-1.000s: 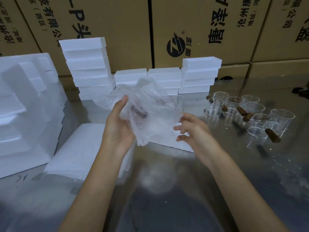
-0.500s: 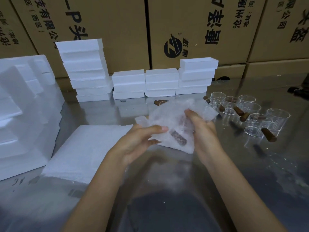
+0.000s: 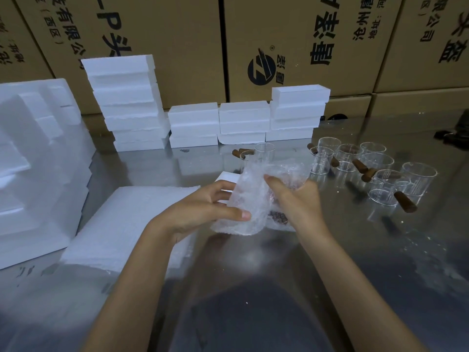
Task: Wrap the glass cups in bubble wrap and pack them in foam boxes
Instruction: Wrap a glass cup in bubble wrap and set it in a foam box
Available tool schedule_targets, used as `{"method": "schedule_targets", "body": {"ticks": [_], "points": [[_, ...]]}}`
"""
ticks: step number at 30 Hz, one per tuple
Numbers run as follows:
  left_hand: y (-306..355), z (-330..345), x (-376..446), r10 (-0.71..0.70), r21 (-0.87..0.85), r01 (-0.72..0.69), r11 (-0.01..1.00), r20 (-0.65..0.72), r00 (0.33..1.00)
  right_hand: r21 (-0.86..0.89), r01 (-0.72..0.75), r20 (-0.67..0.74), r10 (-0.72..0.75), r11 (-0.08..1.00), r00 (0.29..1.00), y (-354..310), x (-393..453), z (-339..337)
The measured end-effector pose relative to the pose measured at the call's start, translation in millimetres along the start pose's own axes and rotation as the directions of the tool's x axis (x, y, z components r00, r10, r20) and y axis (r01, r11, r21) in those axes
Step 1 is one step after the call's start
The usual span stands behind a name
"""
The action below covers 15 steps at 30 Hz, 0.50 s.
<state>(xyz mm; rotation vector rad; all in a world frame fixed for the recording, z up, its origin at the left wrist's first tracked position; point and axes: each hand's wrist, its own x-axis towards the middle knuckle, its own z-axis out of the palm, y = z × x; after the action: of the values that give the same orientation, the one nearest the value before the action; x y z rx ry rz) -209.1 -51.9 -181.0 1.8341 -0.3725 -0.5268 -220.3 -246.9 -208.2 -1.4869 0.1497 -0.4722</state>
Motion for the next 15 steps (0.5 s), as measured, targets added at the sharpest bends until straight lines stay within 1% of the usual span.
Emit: {"method": "schedule_targets", "body": {"ticks": [3, 5, 6, 8, 12, 15], "points": [[0.2, -0.4, 0.0, -0.025, 0.139, 0.034, 0.990, -0.070, 0.997, -0.085, 0.007, 0.021, -0.005, 0.996, 1.000, 2.2, -0.4, 2.4], [-0.7, 1.3, 2.3, -0.023, 0.194, 0.046, 0.980, -0.117, 0.993, -0.168, 0.008, 0.054, 0.001, 0.986, 0.999, 4.0, -1.3, 3.1], [-1.1, 2.7, 4.1, -0.006, 0.201, 0.034, 0.979, -0.140, 0.990, -0.202, 0.011, 0.068, 0.003, 0.979, 0.998, 4.7, -1.3, 2.8], [-1.6, 6.1, 8.1, 0.046, 0.205, -0.008, 0.979, -0.183, 0.982, -0.214, 0.035, 0.100, -0.014, 0.976, 0.995, 4.0, -1.0, 1.9], [-8.6, 15.3, 18.1, 0.139, 0.230, -0.072, 0.971, -0.295, 0.945, -0.257, 0.143, 0.163, -0.103, 0.956, 0.981, -2.1, -2.4, 1.4], [-14.7, 22.2, 25.1, 0.175, 0.249, -0.091, 0.964, -0.339, 0.924, -0.243, 0.190, 0.168, -0.152, 0.951, 0.974, -5.3, -4.2, 1.8]]}}
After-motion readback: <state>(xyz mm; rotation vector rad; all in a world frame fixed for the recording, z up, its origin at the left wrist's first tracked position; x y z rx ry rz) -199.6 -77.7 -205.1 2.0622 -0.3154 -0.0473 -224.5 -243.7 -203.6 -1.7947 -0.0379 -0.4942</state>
